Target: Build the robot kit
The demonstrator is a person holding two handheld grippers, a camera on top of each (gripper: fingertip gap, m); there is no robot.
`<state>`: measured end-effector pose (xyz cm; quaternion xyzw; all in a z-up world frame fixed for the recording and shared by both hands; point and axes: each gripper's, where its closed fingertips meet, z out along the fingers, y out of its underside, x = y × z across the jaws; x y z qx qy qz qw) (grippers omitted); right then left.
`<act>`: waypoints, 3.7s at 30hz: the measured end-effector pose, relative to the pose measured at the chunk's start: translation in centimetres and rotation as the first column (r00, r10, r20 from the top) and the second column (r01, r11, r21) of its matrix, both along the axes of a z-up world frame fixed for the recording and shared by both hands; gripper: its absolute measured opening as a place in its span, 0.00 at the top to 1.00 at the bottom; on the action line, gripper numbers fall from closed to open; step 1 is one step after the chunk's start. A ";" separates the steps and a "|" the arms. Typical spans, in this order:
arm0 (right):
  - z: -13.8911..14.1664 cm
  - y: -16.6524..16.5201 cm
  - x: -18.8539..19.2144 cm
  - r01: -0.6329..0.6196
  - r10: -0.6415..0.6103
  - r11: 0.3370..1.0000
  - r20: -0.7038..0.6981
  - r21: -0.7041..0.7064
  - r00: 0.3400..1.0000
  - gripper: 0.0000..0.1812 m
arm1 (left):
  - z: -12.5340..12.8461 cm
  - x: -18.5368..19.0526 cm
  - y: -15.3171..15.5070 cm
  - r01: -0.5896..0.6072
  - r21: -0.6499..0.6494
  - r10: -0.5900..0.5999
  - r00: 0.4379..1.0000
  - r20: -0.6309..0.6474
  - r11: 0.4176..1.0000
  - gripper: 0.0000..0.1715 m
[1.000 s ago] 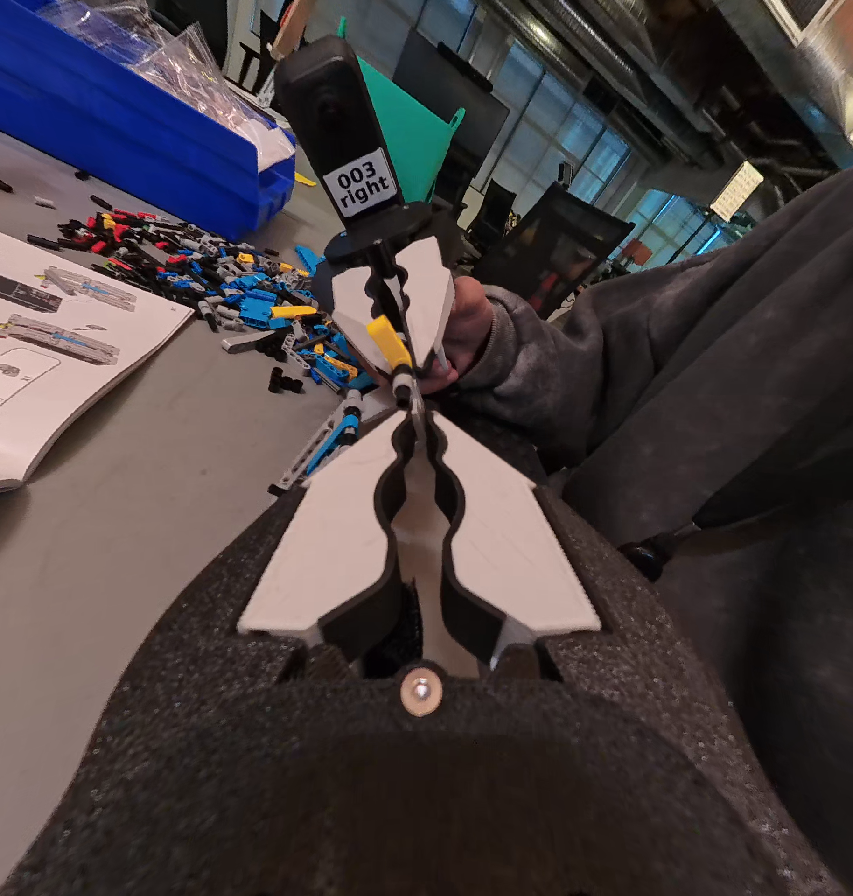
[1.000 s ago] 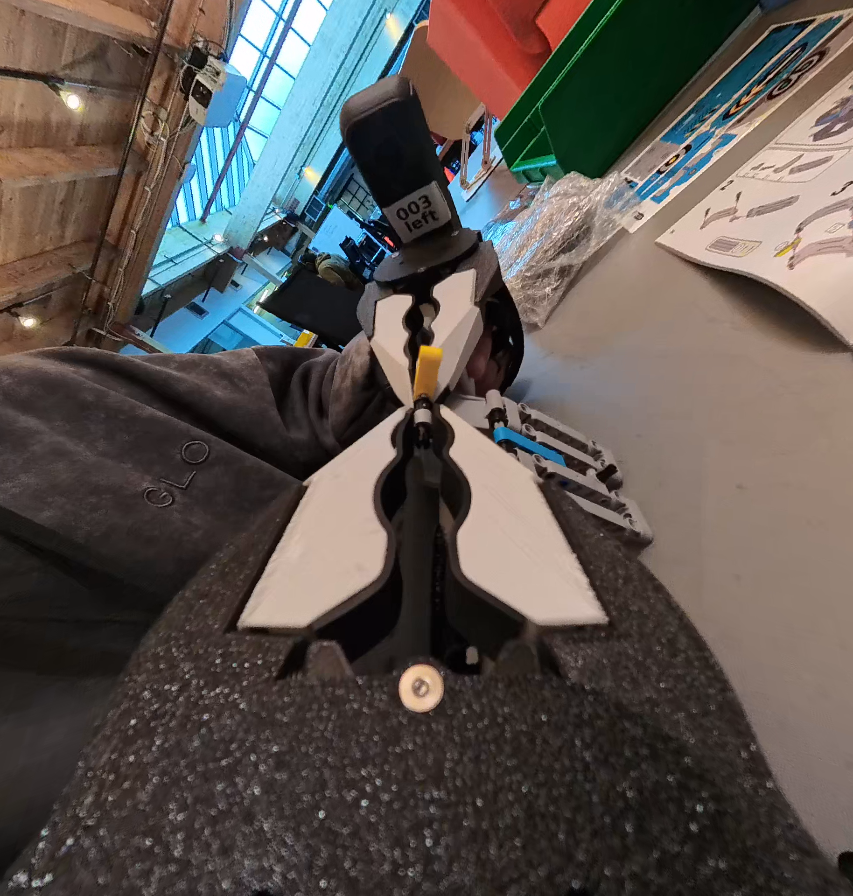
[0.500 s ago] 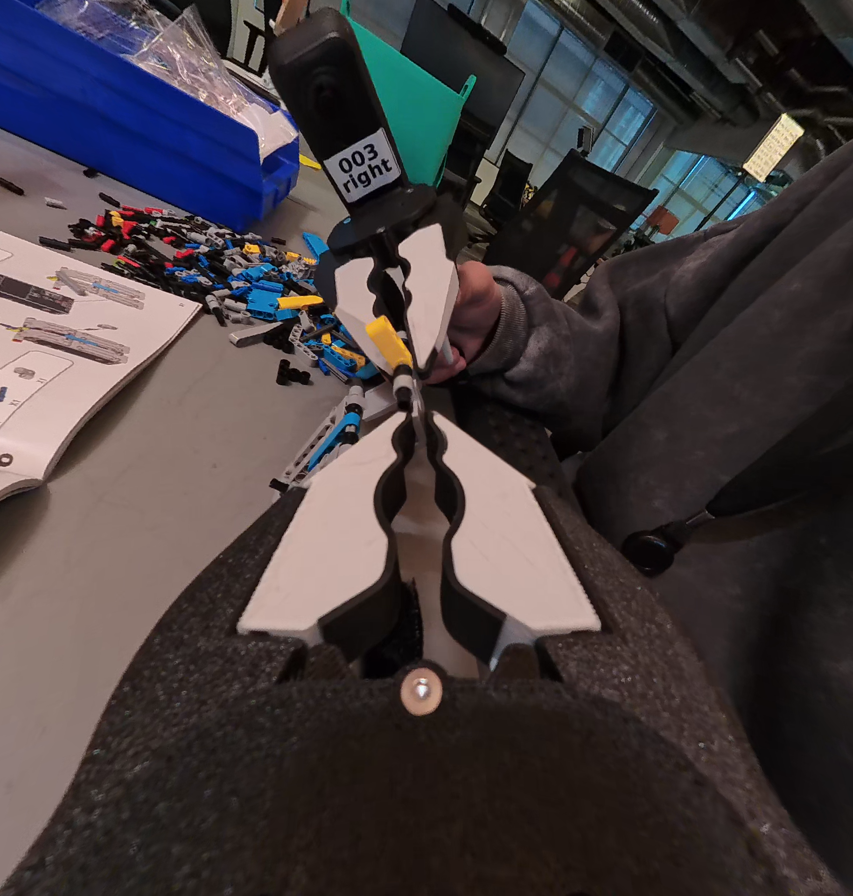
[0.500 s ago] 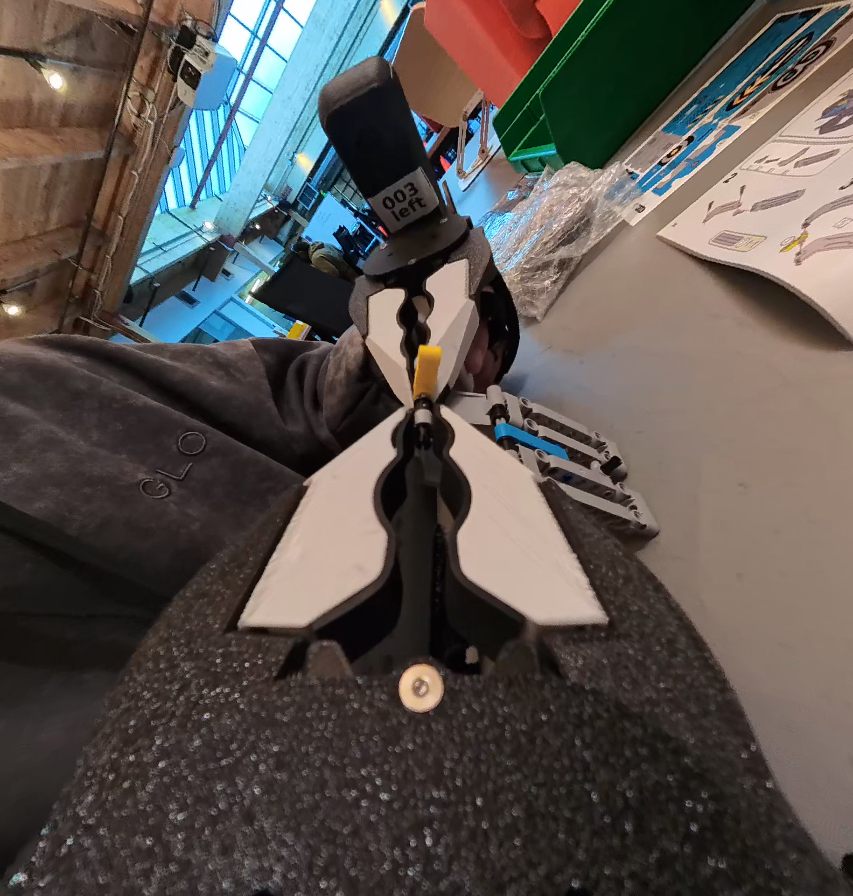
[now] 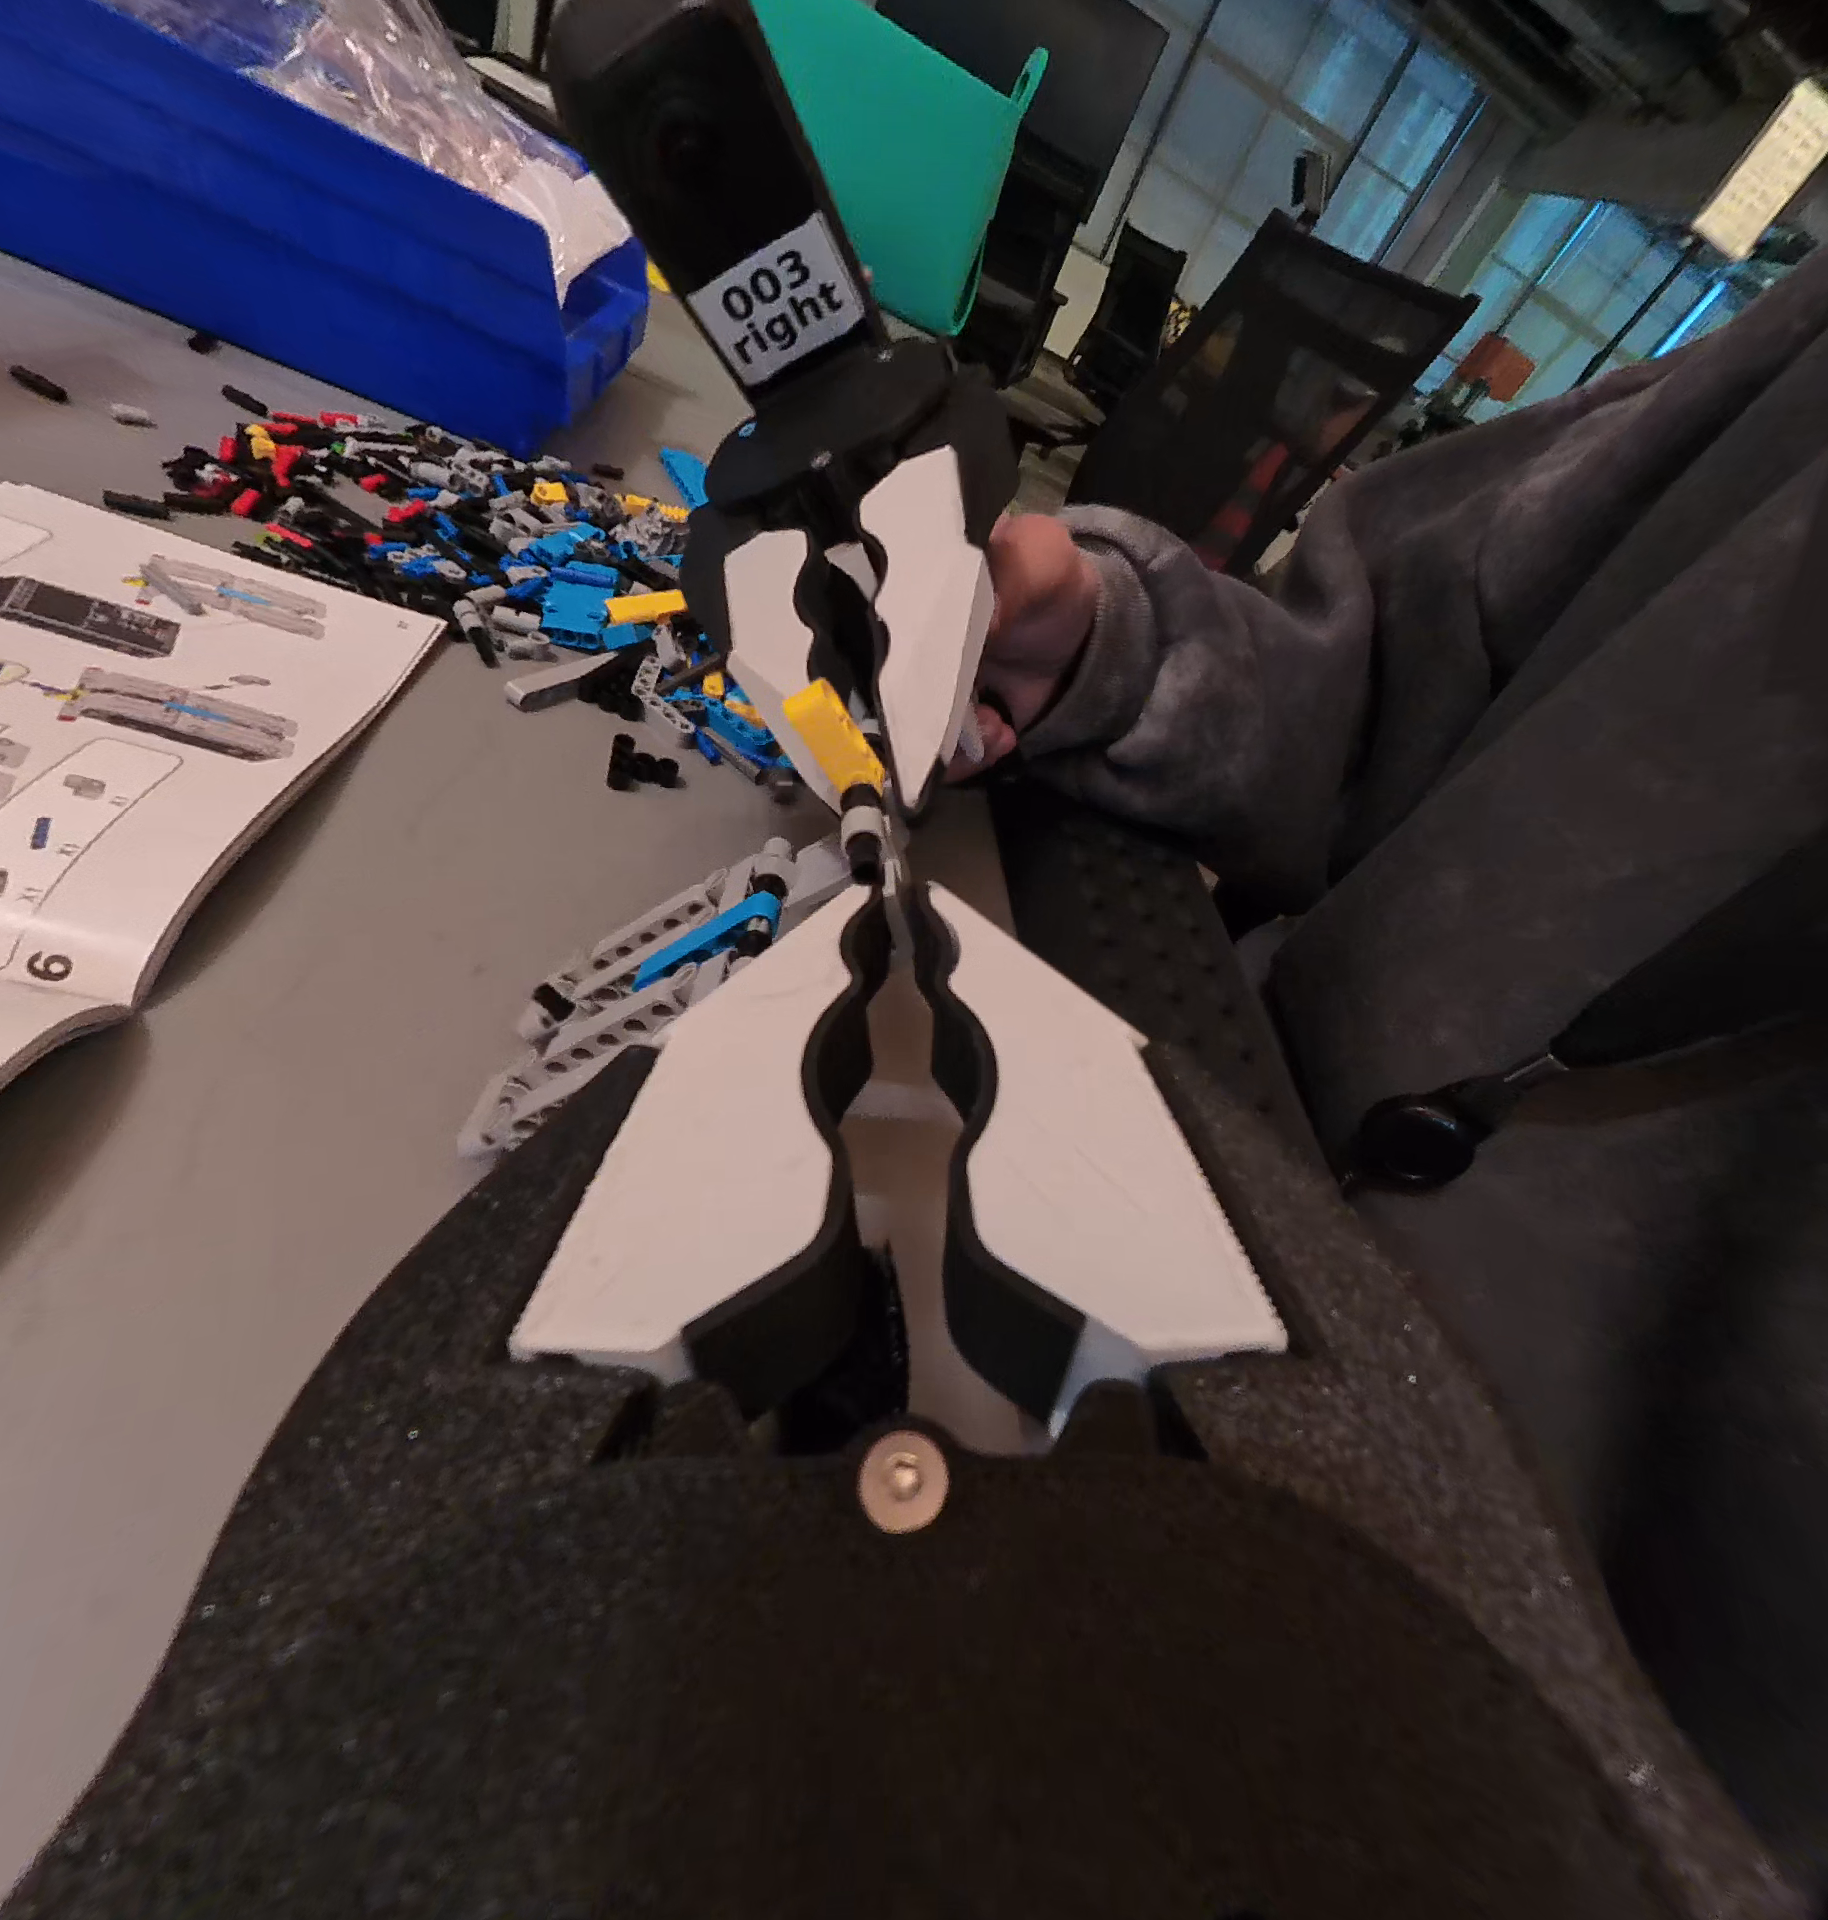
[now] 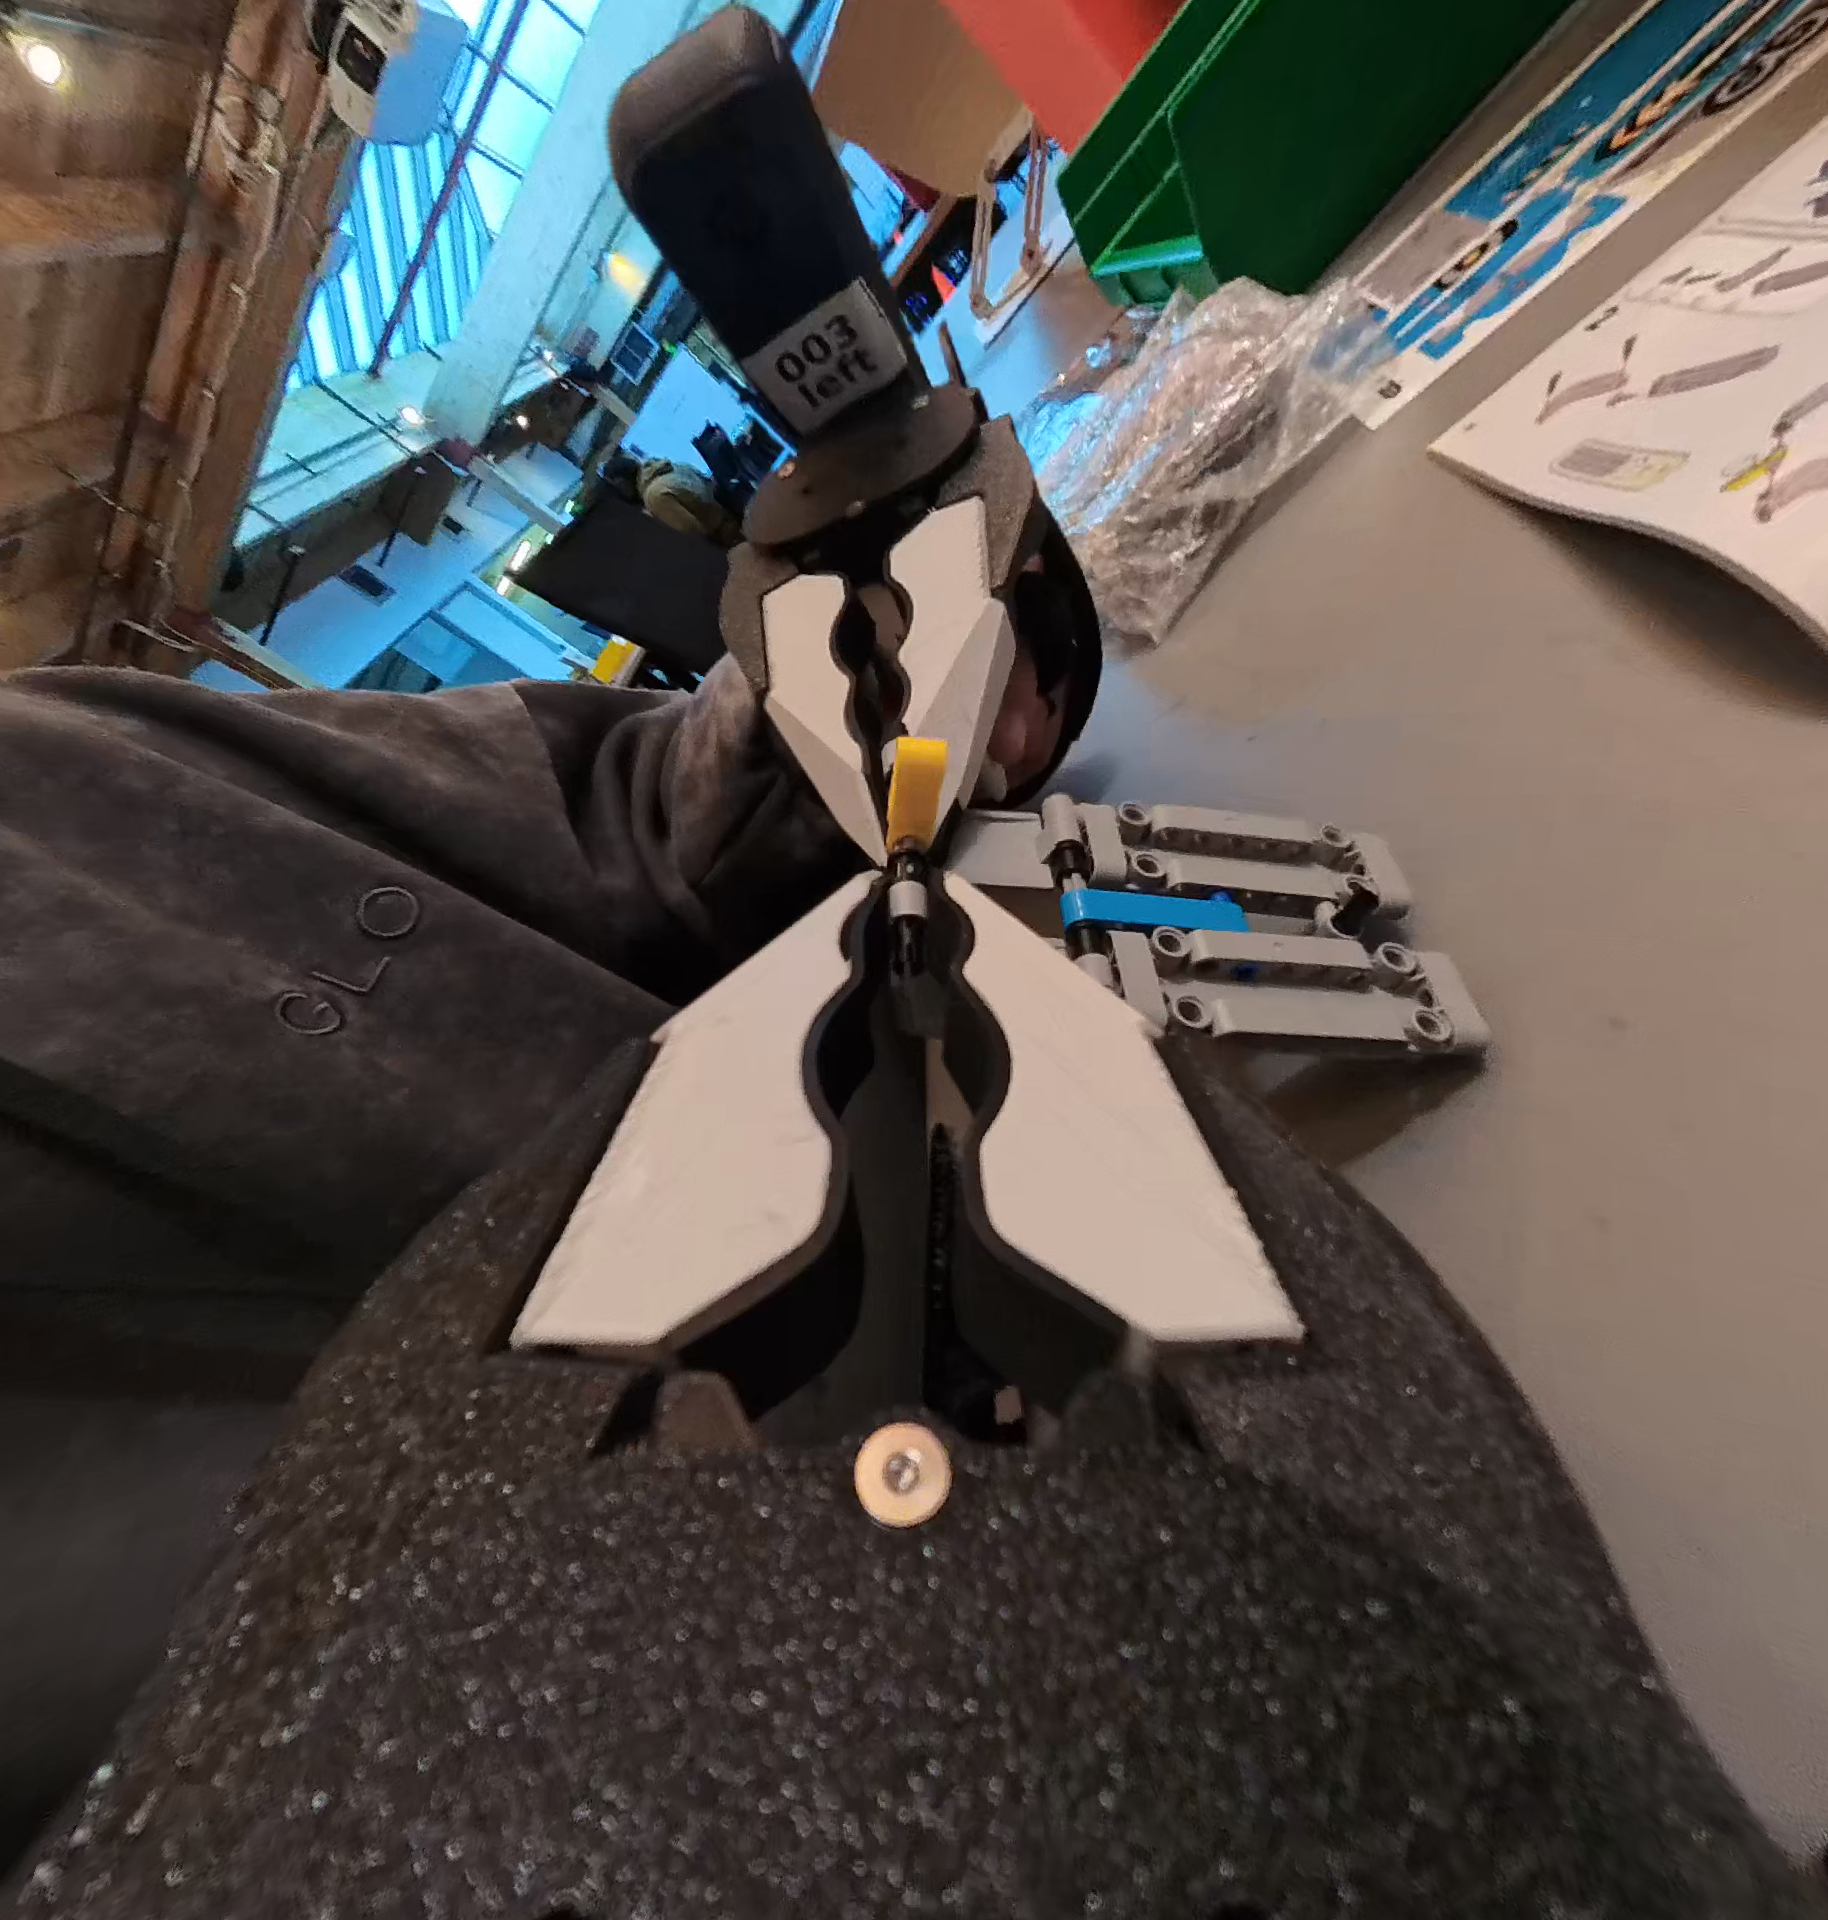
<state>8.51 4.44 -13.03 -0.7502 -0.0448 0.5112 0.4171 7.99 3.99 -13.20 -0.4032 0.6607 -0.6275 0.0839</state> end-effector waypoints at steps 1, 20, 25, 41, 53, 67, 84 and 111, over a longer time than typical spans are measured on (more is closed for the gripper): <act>-0.4 0.0 0.0 -0.001 0.001 1.000 0.021 -0.011 1.000 0.98 | -0.4 0.0 -0.1 0.003 0.012 -0.002 1.000 -0.007 1.000 0.99; -1.3 -1.2 -0.8 -0.089 0.091 0.996 0.082 -0.031 0.992 0.98 | -0.3 -0.9 -0.5 0.082 -0.103 -0.087 0.995 -0.050 0.991 0.94; -1.3 -1.2 -0.5 -0.081 0.083 0.996 0.099 -0.025 0.992 0.98 | 0.0 -0.4 -0.2 0.060 -0.138 -0.067 0.997 -0.046 0.989 0.94; -1.3 -1.2 -0.8 -0.087 0.088 0.996 0.125 -0.015 0.988 0.98 | -0.3 -0.6 -0.3 0.066 -0.150 -0.075 0.996 -0.055 0.986 0.98; -1.7 -1.1 -0.7 -0.077 0.080 0.997 0.141 -0.027 0.987 0.97 | -0.9 0.0 -0.1 0.027 -0.121 -0.036 0.996 -0.076 0.992 0.89; -1.7 -0.8 -0.7 -0.064 0.066 0.998 0.142 -0.020 0.988 0.98 | -0.3 0.1 -0.1 0.033 -0.182 -0.046 0.997 -0.066 0.983 0.96; 1.2 0.4 2.2 0.104 -0.105 0.991 0.018 0.079 0.994 0.90 | 0.8 1.4 1.1 -0.053 -0.272 0.035 0.997 -0.068 0.961 0.97; -0.4 -0.4 1.8 0.033 -0.032 0.999 0.044 -0.042 0.999 0.98 | -0.5 1.6 -0.4 -0.043 -0.240 0.017 0.994 -0.107 0.970 0.98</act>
